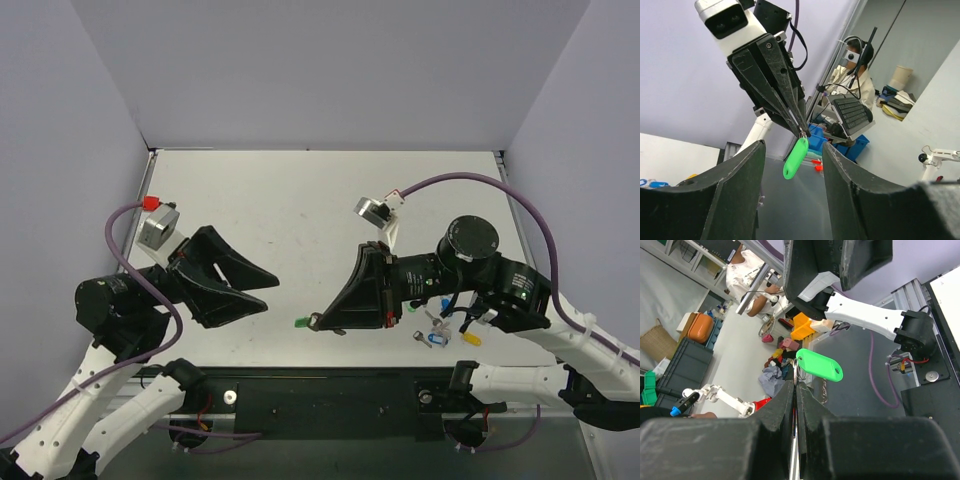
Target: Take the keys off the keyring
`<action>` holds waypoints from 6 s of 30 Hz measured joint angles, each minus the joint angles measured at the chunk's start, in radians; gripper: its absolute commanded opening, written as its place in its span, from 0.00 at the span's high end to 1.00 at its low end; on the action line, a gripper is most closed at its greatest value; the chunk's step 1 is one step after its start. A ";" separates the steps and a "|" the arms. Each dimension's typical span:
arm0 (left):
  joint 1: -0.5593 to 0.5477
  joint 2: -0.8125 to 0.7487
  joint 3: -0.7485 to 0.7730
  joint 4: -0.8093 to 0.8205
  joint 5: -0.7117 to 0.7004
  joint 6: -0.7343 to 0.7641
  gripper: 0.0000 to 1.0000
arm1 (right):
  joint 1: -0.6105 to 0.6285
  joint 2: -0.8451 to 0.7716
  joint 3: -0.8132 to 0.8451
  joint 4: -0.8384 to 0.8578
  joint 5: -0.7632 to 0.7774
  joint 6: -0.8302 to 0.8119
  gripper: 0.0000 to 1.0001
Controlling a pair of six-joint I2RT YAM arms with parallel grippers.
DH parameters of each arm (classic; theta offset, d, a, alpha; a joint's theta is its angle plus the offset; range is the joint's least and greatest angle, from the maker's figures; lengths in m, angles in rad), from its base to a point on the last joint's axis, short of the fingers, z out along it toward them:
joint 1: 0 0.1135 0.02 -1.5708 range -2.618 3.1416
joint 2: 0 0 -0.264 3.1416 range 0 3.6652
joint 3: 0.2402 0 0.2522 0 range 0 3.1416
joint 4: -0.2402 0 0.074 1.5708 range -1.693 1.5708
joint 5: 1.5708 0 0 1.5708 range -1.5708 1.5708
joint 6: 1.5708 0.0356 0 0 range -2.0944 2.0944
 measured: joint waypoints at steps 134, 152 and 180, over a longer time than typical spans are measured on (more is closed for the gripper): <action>-0.360 0.119 0.073 -0.315 -0.292 0.209 1.00 | -0.032 0.031 0.061 -0.075 0.205 -0.062 0.96; -0.370 0.104 0.083 -0.322 -0.272 0.195 0.23 | -0.013 0.022 0.048 -0.097 0.268 -0.097 1.00; -0.365 0.075 0.101 -0.475 -0.404 0.316 0.24 | 0.008 -0.030 0.048 -0.050 0.248 -0.060 1.00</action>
